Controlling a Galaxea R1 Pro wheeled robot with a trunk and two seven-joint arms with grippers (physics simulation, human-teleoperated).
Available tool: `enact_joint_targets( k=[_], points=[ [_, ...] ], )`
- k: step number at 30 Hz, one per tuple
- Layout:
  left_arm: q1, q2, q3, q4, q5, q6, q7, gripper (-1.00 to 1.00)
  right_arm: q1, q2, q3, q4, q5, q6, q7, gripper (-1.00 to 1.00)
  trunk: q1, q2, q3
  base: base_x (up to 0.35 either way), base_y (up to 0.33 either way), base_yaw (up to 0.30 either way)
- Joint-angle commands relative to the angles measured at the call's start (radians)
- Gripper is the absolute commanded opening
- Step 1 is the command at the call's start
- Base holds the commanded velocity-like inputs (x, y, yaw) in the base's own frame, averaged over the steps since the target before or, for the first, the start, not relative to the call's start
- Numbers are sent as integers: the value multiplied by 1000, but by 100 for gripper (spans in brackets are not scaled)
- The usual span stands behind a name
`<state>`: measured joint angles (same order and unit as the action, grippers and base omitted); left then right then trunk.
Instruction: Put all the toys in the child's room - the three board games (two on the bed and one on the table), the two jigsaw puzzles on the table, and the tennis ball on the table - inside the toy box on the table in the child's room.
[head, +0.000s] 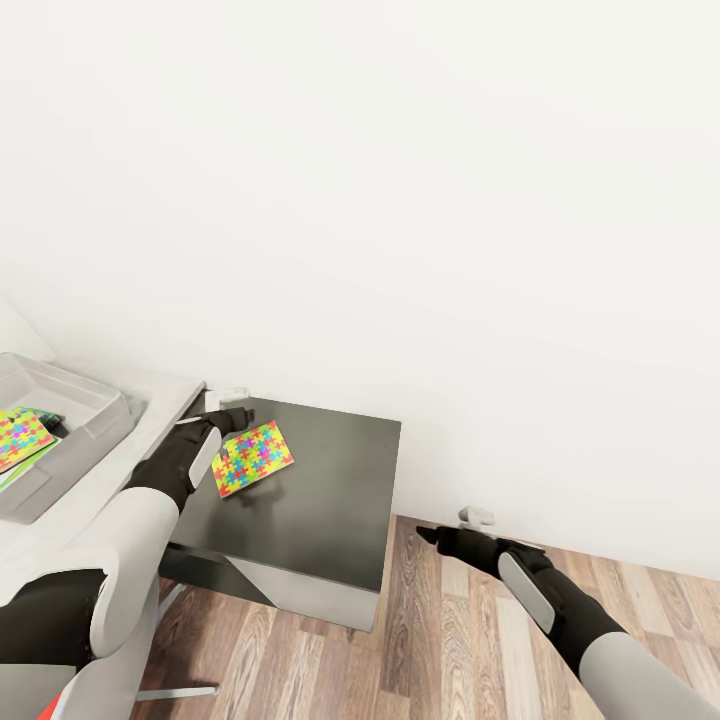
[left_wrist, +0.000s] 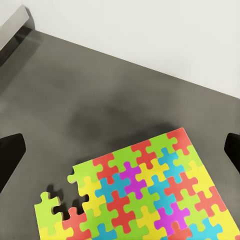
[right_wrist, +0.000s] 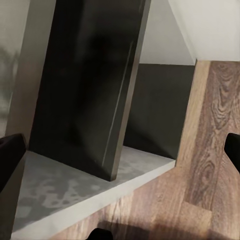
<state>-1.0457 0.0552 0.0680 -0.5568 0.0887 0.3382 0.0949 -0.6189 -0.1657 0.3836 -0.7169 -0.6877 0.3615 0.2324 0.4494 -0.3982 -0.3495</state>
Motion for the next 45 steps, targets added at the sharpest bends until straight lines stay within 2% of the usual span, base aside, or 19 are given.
enact_joint_targets(
  k=[1,10,30,34,38,45],
  points=[
    [0,0,0,-2,9,5,5,100,-1,-2,1,-1,-5,3,2,100,1,-2,-2,0,0,0],
    [0,0,0,-2,9,5,5,100,-1,-5,-41,-1,-4,8,12,100,1,-2,-8,0,0,0],
    [0,0,-2,-2,9,5,5,100,-1,-8,-48,13,0,8,13,100,1,-2,-40,0,0,0],
    [0,1,-3,-2,8,5,5,100,-1,-28,-48,16,-5,10,23,100,1,-2,-46,0,0,0],
    [0,2,-5,-2,9,5,5,100,-1,-64,-47,17,-7,15,74,100,1,-2,-53,0,0,0],
    [0,3,-5,-2,9,5,5,100,-1,-90,-47,18,-6,17,158,100,1,-2,-64,0,0,0]
  ],
)
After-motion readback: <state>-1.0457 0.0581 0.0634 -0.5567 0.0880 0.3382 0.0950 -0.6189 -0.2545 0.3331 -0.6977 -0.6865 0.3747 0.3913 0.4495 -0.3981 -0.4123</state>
